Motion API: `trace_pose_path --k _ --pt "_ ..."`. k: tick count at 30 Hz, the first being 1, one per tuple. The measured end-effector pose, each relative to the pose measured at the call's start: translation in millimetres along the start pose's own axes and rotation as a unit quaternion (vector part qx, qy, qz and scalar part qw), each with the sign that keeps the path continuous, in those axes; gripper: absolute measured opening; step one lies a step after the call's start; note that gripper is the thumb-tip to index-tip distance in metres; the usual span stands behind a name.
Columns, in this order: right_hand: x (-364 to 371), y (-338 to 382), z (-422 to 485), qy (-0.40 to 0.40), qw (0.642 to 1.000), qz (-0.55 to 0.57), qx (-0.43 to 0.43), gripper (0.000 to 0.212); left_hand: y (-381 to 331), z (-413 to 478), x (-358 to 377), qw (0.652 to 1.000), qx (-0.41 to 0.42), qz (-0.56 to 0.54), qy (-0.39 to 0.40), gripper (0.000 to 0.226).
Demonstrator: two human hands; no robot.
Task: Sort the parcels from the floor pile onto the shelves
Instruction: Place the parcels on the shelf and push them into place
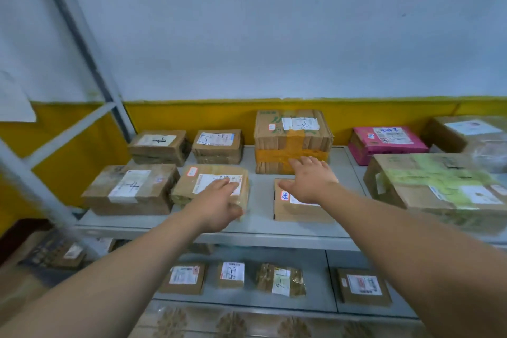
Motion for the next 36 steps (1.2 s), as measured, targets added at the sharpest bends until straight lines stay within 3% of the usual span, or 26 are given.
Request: trace_pose_path --k 9,21,28,36 --pt "-55.7 160.4 -81.6 -0.024 0.997 0.001 -0.078 0.077 81.1 -172.9 -60.8 0.996 -0.061 0.019 -0.054 0.070" --pt "-56.3 462.4 -235.2 -0.020 0.953 -0.015 -0.301 0.079 235.1 -423.4 -75.5 0.971 -0.220 0.006 -0.094 0.069" --pt "-26.8 599.6 -253.4 0.011 0.920 -0.038 -0.389 0.073 310.9 -482.2 -83.4 0.947 -0.296 -0.018 -0.125 0.068" --pt "1.7 744.4 -193.0 0.059 0.905 -0.018 -0.420 0.068 444.4 -480.8 -103.3 0.922 -0.373 -0.033 -0.100 0.065"
Point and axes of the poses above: each hand's wrist, its own z-axis towards the middle knuckle, its own x-axis out of the palm, y = z × x, the point moved 6 cm from there along z, towards the middle knuckle, and after that the axes turned 14 degrees about x, right-handed, at the moved point
